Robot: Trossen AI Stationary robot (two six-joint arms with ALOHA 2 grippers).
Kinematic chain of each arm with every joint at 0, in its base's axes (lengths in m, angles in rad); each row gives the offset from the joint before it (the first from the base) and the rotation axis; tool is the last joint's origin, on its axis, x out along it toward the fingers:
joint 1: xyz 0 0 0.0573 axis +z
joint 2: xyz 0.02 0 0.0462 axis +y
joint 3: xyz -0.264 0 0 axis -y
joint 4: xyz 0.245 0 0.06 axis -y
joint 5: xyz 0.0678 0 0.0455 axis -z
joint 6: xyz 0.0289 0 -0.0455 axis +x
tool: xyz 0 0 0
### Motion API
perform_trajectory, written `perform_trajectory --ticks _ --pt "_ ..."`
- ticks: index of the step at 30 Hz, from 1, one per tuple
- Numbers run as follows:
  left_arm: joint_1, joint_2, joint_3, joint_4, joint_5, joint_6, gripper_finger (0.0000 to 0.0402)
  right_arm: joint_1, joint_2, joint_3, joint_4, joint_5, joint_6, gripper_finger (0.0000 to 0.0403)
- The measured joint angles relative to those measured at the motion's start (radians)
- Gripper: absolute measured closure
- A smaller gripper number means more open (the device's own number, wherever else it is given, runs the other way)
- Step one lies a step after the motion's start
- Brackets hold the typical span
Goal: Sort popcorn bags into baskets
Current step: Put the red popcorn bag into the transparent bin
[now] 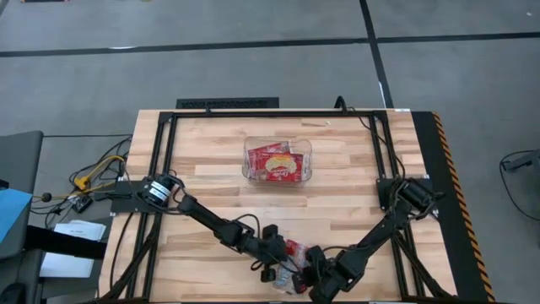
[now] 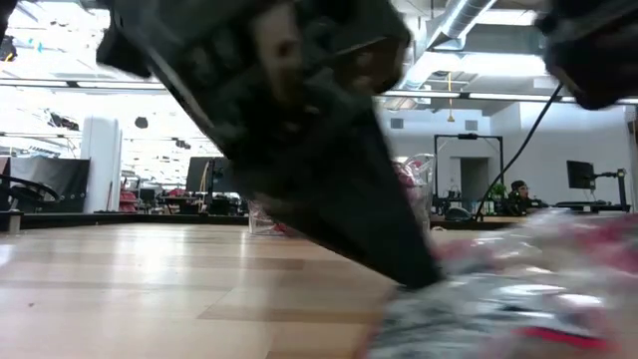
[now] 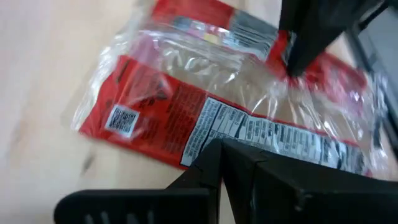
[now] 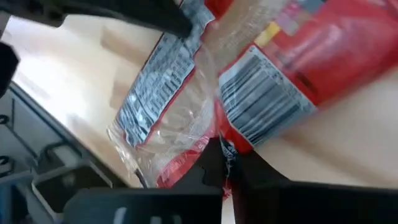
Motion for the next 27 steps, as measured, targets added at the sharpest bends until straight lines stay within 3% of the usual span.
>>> perform_trajectory --ticks 6,12,19,27 --pt "-0.001 -0.188 -0.005 -0.320 0.006 -0.007 0.0401 -0.053 -0.027 0.088 -0.152 -0.007 -0.152 0.0397" --pt "-0.015 -0.434 -0.002 -0.650 -0.005 -0.078 0.0401 -0.154 -0.087 0.236 -0.426 -0.060 -0.452 0.0396" --pt "-0.076 -0.696 0.000 -0.797 -0.128 -0.222 0.0401 -0.319 -0.100 0.506 -0.828 -0.005 -0.909 0.0397" --pt "-0.169 -0.879 0.001 -0.853 -0.342 -0.303 0.0401 -0.509 -0.099 0.690 -0.971 0.201 -1.472 0.0397"
